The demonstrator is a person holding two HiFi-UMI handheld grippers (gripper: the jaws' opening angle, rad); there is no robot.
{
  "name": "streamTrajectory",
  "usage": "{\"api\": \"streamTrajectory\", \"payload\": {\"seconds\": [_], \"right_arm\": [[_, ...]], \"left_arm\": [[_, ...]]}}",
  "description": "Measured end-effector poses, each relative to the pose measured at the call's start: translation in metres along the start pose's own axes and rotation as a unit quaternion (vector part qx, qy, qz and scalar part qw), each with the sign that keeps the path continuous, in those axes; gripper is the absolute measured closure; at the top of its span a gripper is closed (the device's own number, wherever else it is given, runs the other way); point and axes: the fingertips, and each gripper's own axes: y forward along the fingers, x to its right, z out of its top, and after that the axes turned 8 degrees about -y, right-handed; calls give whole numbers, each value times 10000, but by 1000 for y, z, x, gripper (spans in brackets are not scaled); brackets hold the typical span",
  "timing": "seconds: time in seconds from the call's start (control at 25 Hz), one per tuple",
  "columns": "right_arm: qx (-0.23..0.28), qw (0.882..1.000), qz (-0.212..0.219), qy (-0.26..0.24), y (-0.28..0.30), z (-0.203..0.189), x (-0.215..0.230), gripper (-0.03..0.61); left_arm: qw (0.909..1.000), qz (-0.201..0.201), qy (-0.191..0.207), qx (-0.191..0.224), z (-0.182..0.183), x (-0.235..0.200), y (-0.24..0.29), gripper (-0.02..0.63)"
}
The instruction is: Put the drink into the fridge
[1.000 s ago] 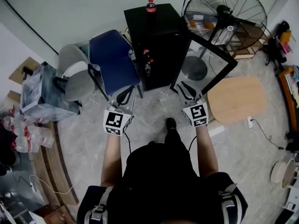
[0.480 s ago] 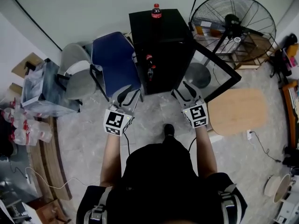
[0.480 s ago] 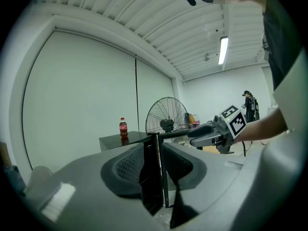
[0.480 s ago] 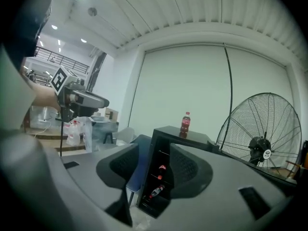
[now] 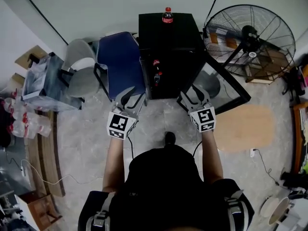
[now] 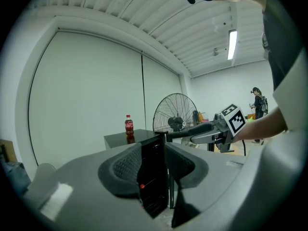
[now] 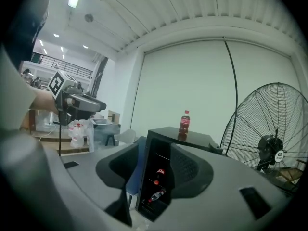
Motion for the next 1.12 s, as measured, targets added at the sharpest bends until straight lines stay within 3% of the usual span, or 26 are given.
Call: {"api": "streamTrajectory", "payload": {"seconds": [0.56, 1.12], "right_arm": [[304, 9976, 619, -41, 38, -14, 52, 359], [455, 9963, 718, -125, 45, -9, 80, 362]], "left_arm": [[9979, 640, -90, -100, 6, 3, 52, 440], [9980, 625, -108, -70, 13, 17, 83, 436]]}}
